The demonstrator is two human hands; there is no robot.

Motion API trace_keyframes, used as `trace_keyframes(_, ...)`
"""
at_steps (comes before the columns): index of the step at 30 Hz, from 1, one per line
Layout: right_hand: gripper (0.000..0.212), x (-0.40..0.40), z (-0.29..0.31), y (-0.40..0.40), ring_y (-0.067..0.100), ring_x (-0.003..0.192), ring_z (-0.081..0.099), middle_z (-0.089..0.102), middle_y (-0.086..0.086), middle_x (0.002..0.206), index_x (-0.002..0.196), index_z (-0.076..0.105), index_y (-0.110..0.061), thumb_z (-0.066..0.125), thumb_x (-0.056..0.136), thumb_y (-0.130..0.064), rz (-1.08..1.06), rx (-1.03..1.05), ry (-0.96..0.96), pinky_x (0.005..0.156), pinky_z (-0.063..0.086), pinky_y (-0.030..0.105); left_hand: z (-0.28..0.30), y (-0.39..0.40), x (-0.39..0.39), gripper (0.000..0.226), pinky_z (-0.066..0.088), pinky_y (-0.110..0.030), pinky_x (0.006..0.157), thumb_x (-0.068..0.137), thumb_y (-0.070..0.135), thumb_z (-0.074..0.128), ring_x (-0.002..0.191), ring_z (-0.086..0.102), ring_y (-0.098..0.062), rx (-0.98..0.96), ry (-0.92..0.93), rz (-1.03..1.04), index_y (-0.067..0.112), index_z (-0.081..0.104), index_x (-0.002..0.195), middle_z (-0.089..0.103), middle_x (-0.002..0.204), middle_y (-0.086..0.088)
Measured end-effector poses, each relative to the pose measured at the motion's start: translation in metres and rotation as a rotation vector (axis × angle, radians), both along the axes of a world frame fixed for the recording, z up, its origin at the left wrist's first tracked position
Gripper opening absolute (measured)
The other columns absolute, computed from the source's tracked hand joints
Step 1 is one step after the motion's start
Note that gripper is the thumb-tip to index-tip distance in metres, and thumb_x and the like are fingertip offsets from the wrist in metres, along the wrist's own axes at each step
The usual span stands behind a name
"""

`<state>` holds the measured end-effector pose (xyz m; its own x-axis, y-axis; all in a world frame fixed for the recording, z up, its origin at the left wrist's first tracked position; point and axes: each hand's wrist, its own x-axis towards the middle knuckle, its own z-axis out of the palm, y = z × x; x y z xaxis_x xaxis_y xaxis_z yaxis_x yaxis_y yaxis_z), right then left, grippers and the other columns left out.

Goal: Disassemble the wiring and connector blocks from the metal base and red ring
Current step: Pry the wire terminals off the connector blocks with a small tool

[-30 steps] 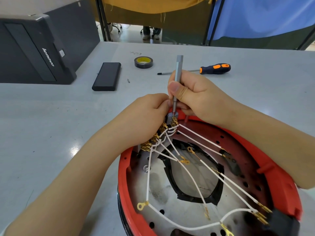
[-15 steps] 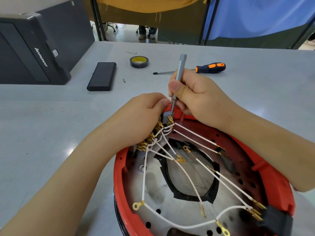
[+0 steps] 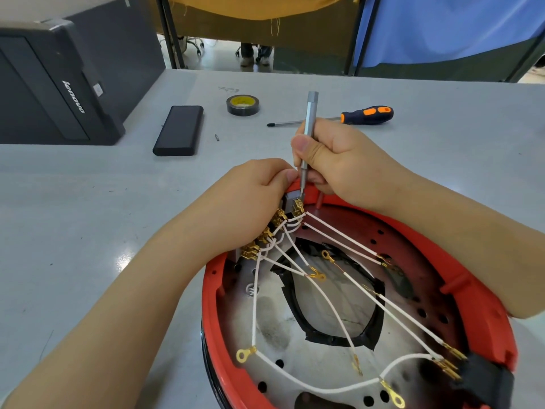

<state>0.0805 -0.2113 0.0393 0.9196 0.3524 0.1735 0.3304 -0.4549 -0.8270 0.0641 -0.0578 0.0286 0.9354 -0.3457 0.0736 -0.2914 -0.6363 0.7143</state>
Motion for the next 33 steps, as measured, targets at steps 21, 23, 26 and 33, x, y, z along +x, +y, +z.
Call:
trace_keyframes(21,0.025,-0.0065,-0.0016,0.0,0.001,0.039,0.041,0.047,-0.011,0.048,0.079,0.049,-0.021,0.041,0.102,-0.023,0.014,0.055,-0.055,0.044,0.034,0.01,-0.001,0.0,0.0005,0.031,0.034,-0.007,0.044,0.101,0.033,0.035,0.043,0.045,0.006,-0.025,0.015,0.001,0.029,0.056,0.078,0.047,0.043,0.023)
trace_keyframes(23,0.025,-0.0054,0.0005,0.0011,-0.003,0.039,0.046,0.049,-0.017,0.045,0.079,0.048,-0.019,0.04,0.102,-0.02,0.03,0.069,-0.018,0.043,0.035,0.007,-0.001,0.0,0.0005,0.031,0.033,-0.008,0.044,0.101,0.032,0.035,0.042,0.045,0.006,-0.023,0.016,0.003,0.029,0.055,0.077,0.047,0.042,0.023)
trace_keyframes(26,0.024,-0.0051,0.0014,0.001,-0.004,0.04,0.047,0.049,-0.018,0.045,0.08,0.048,-0.017,0.039,0.102,-0.018,0.077,0.089,0.022,0.043,0.036,0.007,-0.0013,0.0,0.0009,0.03,0.034,-0.007,0.045,0.101,0.032,0.035,0.044,0.046,0.007,-0.018,0.015,0.01,0.026,0.058,0.084,0.046,0.042,0.024)
trace_keyframes(33,0.024,-0.0076,-0.0006,-0.0007,-0.009,0.052,0.054,0.054,-0.025,0.055,0.082,0.044,-0.021,0.035,0.103,-0.013,0.165,0.095,-0.009,0.05,0.04,0.005,-0.0011,0.0005,0.0009,0.032,0.034,-0.007,0.046,0.101,0.033,0.033,0.045,0.046,0.009,0.0,0.018,0.016,0.022,0.062,0.097,0.049,0.046,0.027)
